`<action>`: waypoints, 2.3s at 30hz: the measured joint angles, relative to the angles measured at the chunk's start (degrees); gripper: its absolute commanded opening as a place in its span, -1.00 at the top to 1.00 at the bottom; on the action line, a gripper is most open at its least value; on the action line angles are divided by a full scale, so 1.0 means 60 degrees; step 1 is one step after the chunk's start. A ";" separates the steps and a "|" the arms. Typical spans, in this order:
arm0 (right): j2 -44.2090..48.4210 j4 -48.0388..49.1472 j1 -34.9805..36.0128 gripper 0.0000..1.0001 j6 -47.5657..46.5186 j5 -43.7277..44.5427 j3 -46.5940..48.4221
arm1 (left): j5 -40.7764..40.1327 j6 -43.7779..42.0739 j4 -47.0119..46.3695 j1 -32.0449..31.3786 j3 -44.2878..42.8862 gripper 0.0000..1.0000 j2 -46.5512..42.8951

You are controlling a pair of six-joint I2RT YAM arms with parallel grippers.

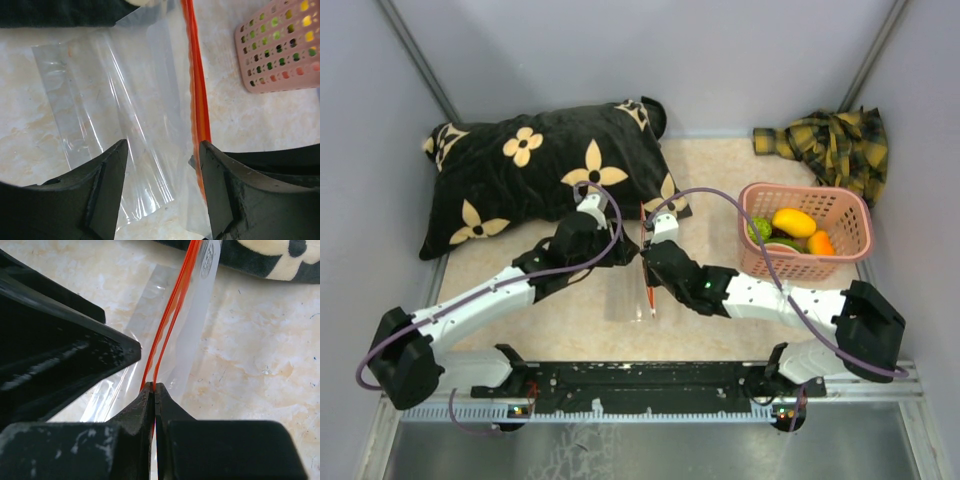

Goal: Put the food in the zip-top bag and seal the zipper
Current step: Open the zipper of the food storage bag at the center of the board.

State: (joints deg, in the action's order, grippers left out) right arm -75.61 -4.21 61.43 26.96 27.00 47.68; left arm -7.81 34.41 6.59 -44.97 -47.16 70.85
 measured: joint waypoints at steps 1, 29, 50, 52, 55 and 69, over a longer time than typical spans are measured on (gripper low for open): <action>0.0000 0.0000 0.0004 1.00 0.0000 0.0029 0.0004 | 0.0066 0.0055 -0.0036 0.0051 0.0040 -0.33 -0.0146; -0.0102 -0.0033 0.0058 1.00 0.0004 0.0466 0.0004 | 0.0663 0.0000 -0.0277 0.0270 0.0080 -0.04 0.0397; -0.0106 -0.0022 0.0058 1.00 0.0004 0.0455 0.0000 | 0.2069 0.0044 -0.0721 0.0270 0.0022 0.56 0.1494; -0.0106 -0.0026 0.0058 1.00 0.0007 0.0503 0.0004 | 0.2138 0.0055 -0.0761 0.0270 0.0022 0.77 0.1504; -0.0106 -0.0193 0.0058 1.00 0.0015 0.0736 0.0026 | 0.2004 -0.0076 -0.0488 0.0270 -0.0153 1.00 0.1472; 0.0463 -0.1512 0.0040 1.00 -0.0040 0.2106 0.1523 | -0.0109 -0.2273 0.2648 0.0266 -0.3559 1.00 0.0459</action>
State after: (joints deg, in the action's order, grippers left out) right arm -72.84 -13.28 61.67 26.72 39.64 56.82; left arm -8.47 20.78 22.48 -43.38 -68.51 73.60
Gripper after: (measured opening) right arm 0.009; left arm 0.009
